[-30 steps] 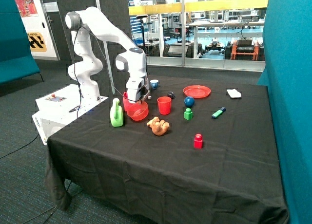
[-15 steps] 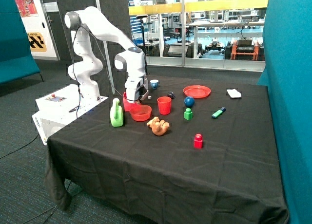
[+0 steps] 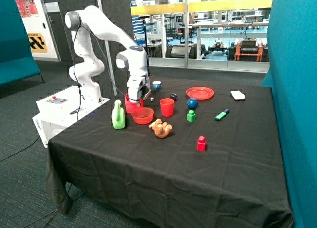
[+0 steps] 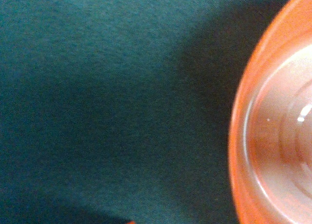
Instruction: Put the ball in the red pot
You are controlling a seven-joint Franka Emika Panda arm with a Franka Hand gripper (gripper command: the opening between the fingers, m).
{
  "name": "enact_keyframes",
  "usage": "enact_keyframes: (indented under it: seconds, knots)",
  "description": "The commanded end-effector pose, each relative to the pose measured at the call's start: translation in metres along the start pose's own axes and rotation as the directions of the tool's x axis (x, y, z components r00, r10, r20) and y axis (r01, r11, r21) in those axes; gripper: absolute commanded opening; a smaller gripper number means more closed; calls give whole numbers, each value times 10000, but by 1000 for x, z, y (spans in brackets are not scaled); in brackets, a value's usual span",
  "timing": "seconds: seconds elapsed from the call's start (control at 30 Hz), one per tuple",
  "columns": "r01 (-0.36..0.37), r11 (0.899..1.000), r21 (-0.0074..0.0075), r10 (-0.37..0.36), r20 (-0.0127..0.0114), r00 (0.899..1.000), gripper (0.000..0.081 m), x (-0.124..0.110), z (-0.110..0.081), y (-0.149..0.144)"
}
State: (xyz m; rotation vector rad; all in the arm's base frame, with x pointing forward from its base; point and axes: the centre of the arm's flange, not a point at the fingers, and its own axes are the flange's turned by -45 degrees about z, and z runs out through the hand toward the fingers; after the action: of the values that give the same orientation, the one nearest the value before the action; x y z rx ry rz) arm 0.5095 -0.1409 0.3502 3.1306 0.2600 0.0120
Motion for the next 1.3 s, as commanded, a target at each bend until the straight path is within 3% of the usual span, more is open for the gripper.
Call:
enact_keyframes:
  seconds: [0.0,0.43,1.23,1.27]
  knots:
    - [390,9992,11,-390,76,9992,768,8,-17,-11]
    - [1187,9929,17,-1187,75,9929,713,44,-48,-48]
    - [1987,9801,23,-1987,73,9800,665,82,-70,-85]
    - [1768,9842,21,-1768,74,9842,660,86,-72,-87]
